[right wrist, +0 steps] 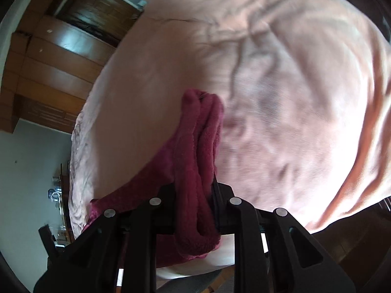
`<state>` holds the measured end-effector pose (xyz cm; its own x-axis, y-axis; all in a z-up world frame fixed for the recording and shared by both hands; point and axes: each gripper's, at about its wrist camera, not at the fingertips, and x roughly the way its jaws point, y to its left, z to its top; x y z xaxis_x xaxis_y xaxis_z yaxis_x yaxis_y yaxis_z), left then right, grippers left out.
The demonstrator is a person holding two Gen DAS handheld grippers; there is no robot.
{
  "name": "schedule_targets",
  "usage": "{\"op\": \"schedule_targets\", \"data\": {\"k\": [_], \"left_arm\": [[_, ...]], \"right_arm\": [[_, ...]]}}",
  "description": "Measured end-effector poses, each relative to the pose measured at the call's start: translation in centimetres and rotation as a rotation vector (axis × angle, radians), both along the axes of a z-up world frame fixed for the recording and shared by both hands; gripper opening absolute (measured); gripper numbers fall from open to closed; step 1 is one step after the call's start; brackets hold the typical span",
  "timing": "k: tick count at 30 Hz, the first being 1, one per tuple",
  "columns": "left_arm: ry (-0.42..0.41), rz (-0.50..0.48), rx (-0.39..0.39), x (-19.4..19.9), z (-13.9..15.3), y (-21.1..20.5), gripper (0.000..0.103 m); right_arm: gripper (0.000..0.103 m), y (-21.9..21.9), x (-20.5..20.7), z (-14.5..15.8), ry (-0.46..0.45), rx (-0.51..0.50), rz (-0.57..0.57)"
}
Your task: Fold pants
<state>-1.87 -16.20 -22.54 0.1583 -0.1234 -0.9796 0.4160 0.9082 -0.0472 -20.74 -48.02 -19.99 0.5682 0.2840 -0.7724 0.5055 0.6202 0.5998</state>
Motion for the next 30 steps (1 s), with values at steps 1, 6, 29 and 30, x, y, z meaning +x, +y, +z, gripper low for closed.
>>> {"op": "schedule_targets", "data": {"k": [1, 6, 29, 30], "left_arm": [[-0.002, -0.002, -0.008, 0.2, 0.1, 0.3, 0.058], [0.009, 0.012, -0.053, 1.3, 0.7, 2.8, 0.058], [0.077, 0.335, -0.256, 5.3, -0.4, 26.6, 0.058], [0.078, 0.344, -0.258, 5.3, -0.5, 27.3, 0.058]], "right_arm": [[0.020, 0.8, 0.2, 1.0, -0.016, -0.008, 0.011], [0.020, 6.9, 2.3, 5.8, -0.082, -0.054, 0.091], [0.020, 42.7, 12.7, 5.8, -0.045, -0.064, 0.626], [0.020, 44.1, 12.9, 4.5, -0.021, -0.056, 0.652]]}}
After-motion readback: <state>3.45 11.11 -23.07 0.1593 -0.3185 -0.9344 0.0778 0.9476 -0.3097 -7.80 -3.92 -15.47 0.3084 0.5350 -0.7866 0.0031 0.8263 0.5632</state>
